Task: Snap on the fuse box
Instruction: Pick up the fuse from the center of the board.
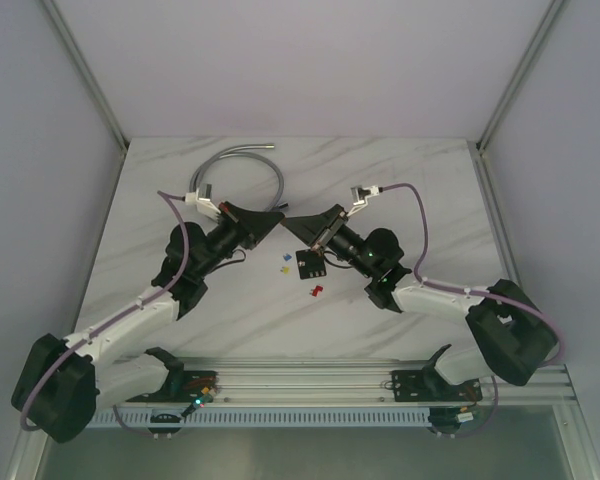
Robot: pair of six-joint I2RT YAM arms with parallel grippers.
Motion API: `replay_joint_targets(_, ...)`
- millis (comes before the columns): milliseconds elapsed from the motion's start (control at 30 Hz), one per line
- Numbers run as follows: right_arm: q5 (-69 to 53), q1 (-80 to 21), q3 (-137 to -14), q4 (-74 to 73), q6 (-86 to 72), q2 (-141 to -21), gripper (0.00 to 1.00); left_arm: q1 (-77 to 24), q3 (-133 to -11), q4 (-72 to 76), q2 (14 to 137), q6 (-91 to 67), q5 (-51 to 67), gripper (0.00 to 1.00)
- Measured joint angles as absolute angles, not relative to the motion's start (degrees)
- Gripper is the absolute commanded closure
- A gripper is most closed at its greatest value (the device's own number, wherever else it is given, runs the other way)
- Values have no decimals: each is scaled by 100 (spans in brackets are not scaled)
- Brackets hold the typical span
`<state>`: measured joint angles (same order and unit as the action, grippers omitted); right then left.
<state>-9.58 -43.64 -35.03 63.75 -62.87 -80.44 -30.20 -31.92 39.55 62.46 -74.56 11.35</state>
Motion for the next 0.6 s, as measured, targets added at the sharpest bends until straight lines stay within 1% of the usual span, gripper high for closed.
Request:
replay_joint_targets(333,-891,-4364,-3400,6604,-6329,-8025,74,-3052,-3098,4071,6154,-7585,1000,100)
replay_joint_targets(433,-891,-4364,-3398,6643,-6326,-8025,78,-3057,-3098,4097,6154,-7634,980,100)
replay_joint_targets(600,-888,-4362,-3389,6698,-6324,-8029,79,-3061,-3089,4163,6154,-7712,978,100)
